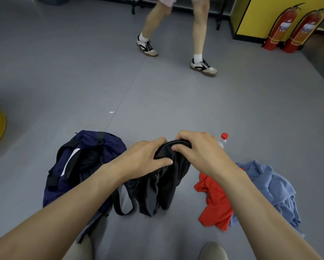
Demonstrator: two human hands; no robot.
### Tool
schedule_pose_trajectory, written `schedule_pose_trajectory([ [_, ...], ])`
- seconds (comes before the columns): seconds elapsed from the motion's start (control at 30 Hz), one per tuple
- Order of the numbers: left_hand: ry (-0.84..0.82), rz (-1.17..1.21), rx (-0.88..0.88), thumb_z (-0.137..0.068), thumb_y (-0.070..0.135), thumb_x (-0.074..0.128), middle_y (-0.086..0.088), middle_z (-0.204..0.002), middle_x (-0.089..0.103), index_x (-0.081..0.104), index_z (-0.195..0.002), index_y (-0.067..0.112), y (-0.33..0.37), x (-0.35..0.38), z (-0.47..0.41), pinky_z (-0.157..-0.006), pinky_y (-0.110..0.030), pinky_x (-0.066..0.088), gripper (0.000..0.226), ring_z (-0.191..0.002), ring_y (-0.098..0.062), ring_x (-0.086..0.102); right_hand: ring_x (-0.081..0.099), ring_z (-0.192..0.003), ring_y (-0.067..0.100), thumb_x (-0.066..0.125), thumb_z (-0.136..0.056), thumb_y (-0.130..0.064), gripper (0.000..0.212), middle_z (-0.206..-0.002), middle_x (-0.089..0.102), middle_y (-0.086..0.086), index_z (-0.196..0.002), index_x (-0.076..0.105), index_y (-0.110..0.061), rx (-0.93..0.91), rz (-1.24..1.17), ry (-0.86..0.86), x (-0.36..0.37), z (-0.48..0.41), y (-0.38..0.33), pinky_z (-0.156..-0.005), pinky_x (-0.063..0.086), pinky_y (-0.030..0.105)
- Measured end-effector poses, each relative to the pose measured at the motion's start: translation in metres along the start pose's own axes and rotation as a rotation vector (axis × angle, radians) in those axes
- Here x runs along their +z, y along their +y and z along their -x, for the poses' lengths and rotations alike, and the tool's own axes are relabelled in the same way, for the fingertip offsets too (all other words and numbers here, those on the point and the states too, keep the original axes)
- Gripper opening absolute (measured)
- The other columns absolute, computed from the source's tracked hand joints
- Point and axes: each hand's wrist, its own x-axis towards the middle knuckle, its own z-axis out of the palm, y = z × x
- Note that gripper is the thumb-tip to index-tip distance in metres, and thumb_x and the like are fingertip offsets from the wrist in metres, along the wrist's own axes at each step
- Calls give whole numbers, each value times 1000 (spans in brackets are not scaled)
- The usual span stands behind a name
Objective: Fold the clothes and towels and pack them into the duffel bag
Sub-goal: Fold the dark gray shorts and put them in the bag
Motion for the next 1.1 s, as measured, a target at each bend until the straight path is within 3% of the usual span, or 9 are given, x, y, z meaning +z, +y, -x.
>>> schedule_pose_trajectory([
  [0.1, 27, 54, -34, -91, 46, 62, 8, -75, 62, 47, -93, 36, -4, 1, -3, -66, -30, 50, 18, -73, -11, 60, 56, -72, 5, 55, -93, -45, 13, -71, 62, -18, -88, 60, -33, -17, -72, 95, -5, 2, 4, -59, 36, 25],
  [0.27, 88, 5, -57, -90, 40, 64, 11, -77, 61, 48, -96, 35, -9, 0, -9, -63, -27, 44, 17, -73, -11, 58, 53, -72, 8, 54, -94, -46, 18, -74, 63, -15, -90, 61, -30, 10, 10, 208, -4, 4, 5, -59, 32, 20],
  [0.4, 75, -28, -95, -90, 36, 65, 13, -84, 61, 45, -104, 37, -17, 2, -8, -66, -28, 47, 24, -79, -17, 60, 52, -80, 12, 54, -95, -44, 18, -85, 58, -12, -89, 61, -29, 59, -12, 243, -13, 2, 13, -66, 34, 32],
  [0.5, 165, 27, -58, -88, 39, 72, 17, -108, 62, 36, -134, 49, -16, 3, -4, -82, -29, 51, 59, -95, -8, 61, 56, -79, 19, 53, -96, -42, 17, -78, 60, -10, -88, 58, -27, 81, -7, 227, -19, 4, 21, -67, 38, 34],
  [0.57, 290, 1, -2, -86, 41, 75, 18, -121, 53, 29, -139, 50, -13, 1, -2, -83, -30, 51, 71, -95, -6, 61, 56, -75, 21, 54, -96, -41, 18, -70, 61, -9, -87, 57, -25, 113, -39, 246, -23, 5, 27, -66, 38, 34],
  [0.73, 453, -196, 203, -86, 37, 75, 15, -128, 41, 41, -110, 30, -1, 3, 1, -55, -25, 42, 42, -56, -5, 45, 54, -71, 24, 57, -95, -38, 24, -64, 57, -5, -80, 55, -20, 178, -140, 296, -30, 8, 36, -65, 38, 36],
  [0.93, 361, -246, 226, -93, 40, 67, 17, -120, 47, 58, -99, 32, -1, 5, 2, -59, -25, 40, 14, -66, -8, 47, 56, -72, 21, 58, -95, -37, 21, -65, 58, -8, -82, 58, -22, 176, -193, 266, -32, 11, 35, -70, 45, 39],
  [1.1, 352, -331, 145, -99, 45, 55, 13, -105, 52, 62, -98, 24, -12, 7, 1, -57, -30, 44, 23, -72, -11, 51, 55, -68, 9, 58, -94, -40, 18, -66, 58, -14, -80, 56, -28, 152, -209, 298, -32, 10, 35, -68, 43, 37],
])
